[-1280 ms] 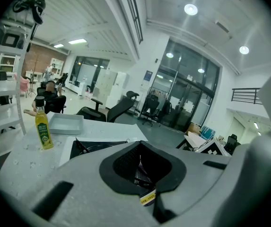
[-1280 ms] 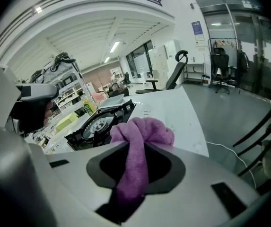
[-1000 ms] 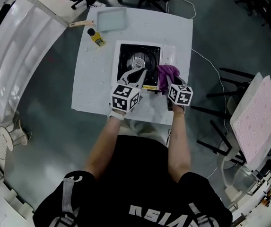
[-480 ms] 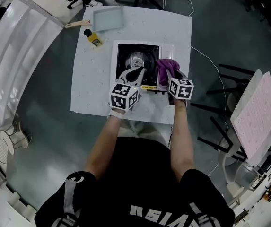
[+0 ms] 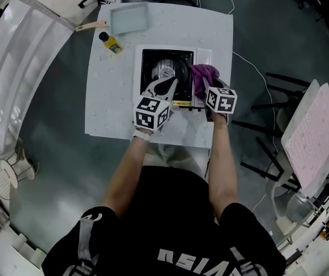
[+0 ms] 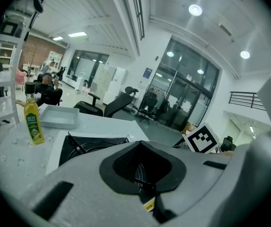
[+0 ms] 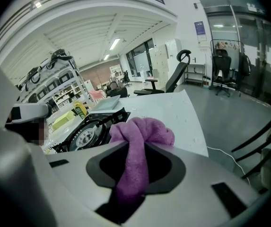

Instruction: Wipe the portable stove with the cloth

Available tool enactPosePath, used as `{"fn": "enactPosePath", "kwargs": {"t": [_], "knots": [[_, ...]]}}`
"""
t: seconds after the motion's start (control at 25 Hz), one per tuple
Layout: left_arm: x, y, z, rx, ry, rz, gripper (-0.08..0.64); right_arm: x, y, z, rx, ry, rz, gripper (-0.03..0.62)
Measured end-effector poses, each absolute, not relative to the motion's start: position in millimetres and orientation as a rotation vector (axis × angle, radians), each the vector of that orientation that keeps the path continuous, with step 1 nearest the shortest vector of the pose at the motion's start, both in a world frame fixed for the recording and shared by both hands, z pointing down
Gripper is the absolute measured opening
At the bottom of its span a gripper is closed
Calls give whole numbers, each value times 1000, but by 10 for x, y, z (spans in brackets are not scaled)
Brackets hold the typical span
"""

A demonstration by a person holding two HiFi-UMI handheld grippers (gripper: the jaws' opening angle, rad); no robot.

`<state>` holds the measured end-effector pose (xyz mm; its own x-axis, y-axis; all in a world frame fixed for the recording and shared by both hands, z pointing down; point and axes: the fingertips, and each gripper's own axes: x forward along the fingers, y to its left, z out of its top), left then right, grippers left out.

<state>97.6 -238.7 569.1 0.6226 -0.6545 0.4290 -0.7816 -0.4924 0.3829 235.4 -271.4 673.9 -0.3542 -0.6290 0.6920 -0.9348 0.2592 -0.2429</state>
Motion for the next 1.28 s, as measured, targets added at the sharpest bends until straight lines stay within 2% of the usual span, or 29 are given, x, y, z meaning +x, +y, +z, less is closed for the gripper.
{"fn": "enactPosePath", "kwargs": {"t": [1.28], "knots": [[997,-2539,5811,2304,-1080,297,6,2361,-3123,6748,1461,-2054,851,92]]}}
